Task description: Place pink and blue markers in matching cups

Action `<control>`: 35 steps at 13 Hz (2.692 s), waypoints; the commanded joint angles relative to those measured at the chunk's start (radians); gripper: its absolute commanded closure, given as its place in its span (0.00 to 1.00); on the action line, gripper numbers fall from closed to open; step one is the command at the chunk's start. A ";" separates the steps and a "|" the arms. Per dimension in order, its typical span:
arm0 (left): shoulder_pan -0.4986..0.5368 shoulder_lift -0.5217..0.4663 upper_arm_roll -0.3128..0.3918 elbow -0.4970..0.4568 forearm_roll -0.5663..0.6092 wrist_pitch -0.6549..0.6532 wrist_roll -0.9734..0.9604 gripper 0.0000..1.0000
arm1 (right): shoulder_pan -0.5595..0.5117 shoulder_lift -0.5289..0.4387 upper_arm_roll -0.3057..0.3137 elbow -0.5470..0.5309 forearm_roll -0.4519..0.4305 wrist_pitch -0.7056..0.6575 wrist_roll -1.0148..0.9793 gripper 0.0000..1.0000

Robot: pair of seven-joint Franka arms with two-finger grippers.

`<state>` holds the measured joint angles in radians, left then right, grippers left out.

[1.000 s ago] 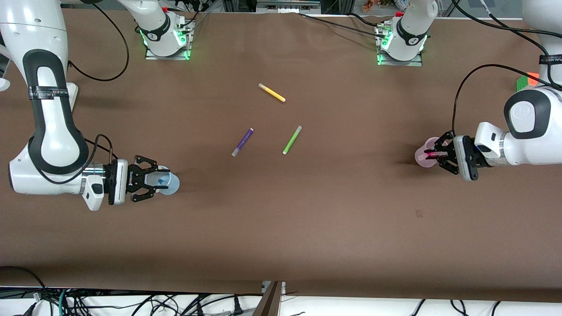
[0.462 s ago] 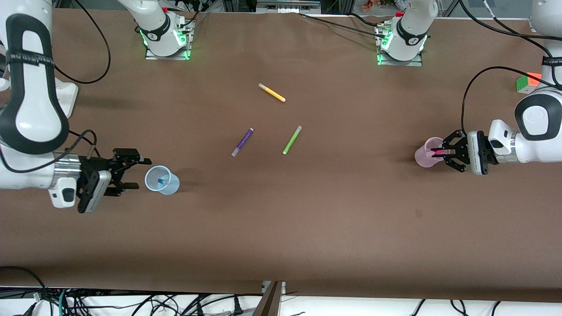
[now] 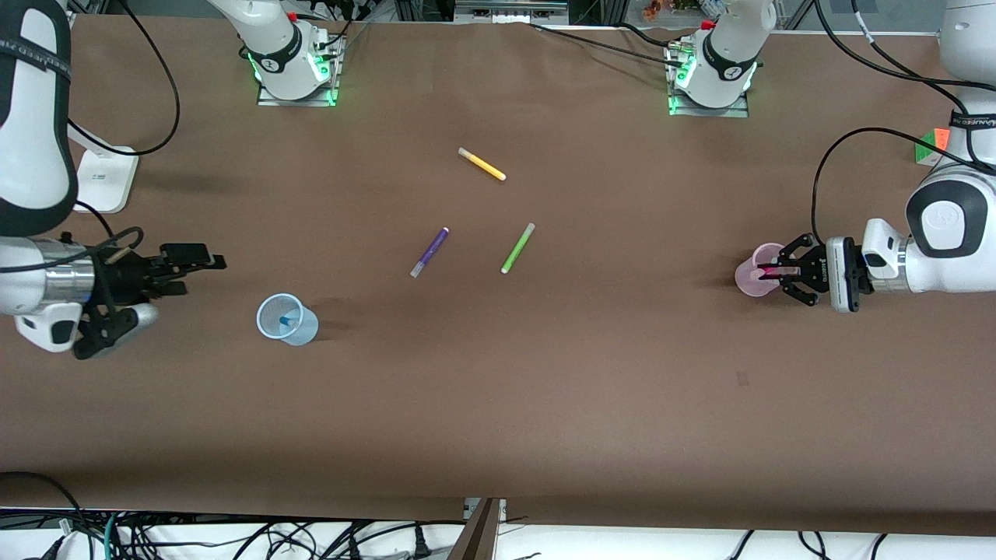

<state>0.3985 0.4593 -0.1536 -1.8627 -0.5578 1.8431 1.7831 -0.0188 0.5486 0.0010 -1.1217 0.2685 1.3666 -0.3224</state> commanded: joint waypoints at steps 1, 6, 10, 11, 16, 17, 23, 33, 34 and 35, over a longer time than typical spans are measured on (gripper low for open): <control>0.034 0.018 -0.011 -0.009 -0.043 -0.007 0.071 0.00 | 0.042 -0.068 0.008 0.004 -0.133 -0.032 0.207 0.00; 0.054 0.007 -0.009 0.071 -0.091 -0.109 -0.005 0.00 | 0.042 -0.365 0.016 -0.349 -0.224 0.008 0.266 0.00; 0.043 -0.085 -0.017 0.175 -0.057 -0.171 -0.397 0.00 | 0.040 -0.488 0.011 -0.446 -0.265 0.108 0.259 0.00; 0.036 -0.097 -0.018 0.215 -0.012 -0.185 -0.510 0.00 | 0.040 -0.498 0.011 -0.443 -0.270 0.109 0.256 0.00; -0.065 -0.105 -0.026 0.492 0.246 -0.322 -1.058 0.00 | 0.042 -0.513 -0.018 -0.444 -0.275 0.103 0.267 0.00; -0.110 -0.105 -0.026 0.554 0.321 -0.356 -1.181 0.00 | 0.042 -0.518 -0.018 -0.446 -0.275 0.098 0.269 0.00; -0.375 -0.133 -0.024 0.616 0.613 -0.519 -1.817 0.00 | 0.042 -0.495 -0.016 -0.408 -0.268 0.043 0.258 0.00; -0.391 -0.186 -0.055 0.528 0.610 -0.639 -1.927 0.00 | 0.043 -0.487 -0.016 -0.402 -0.275 0.043 0.258 0.00; -0.382 -0.224 -0.053 0.475 0.610 -0.616 -1.927 0.00 | 0.043 -0.486 -0.016 -0.402 -0.276 0.043 0.256 0.00; -0.383 -0.258 -0.050 0.418 0.610 -0.581 -1.927 0.00 | 0.042 -0.486 -0.016 -0.400 -0.276 0.042 0.256 0.00</control>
<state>0.0022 0.3062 -0.2056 -1.3117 0.0412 1.2132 -0.1488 0.0247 0.0592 -0.0188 -1.5357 0.0054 1.4190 -0.0652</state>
